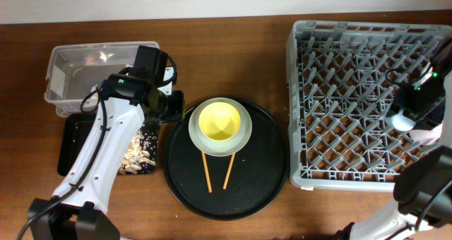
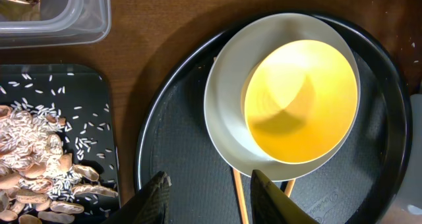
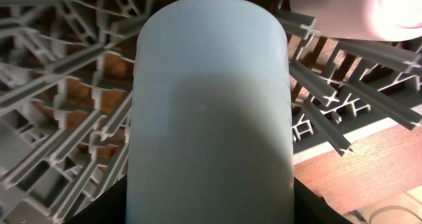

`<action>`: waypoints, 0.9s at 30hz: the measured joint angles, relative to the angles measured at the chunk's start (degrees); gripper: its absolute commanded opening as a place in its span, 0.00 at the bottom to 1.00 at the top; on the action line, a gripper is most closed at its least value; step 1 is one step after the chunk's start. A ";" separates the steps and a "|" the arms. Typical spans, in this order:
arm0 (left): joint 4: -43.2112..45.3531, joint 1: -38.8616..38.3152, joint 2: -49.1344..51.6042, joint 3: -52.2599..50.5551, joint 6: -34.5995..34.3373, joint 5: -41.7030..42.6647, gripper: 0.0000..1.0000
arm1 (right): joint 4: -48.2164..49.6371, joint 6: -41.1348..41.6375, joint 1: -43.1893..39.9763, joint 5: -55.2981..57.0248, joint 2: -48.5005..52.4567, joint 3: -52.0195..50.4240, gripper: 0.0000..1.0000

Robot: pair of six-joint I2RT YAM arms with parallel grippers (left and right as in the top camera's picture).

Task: Sort waste into correct bins and load items into the dishwasher rack
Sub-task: 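Place the blue cup upside down in the rack with the right gripper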

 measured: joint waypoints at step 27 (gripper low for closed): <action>-0.31 0.00 0.00 0.00 0.13 -0.55 0.57 | 1.09 -4.24 14.08 -21.07 -20.35 0.02 0.98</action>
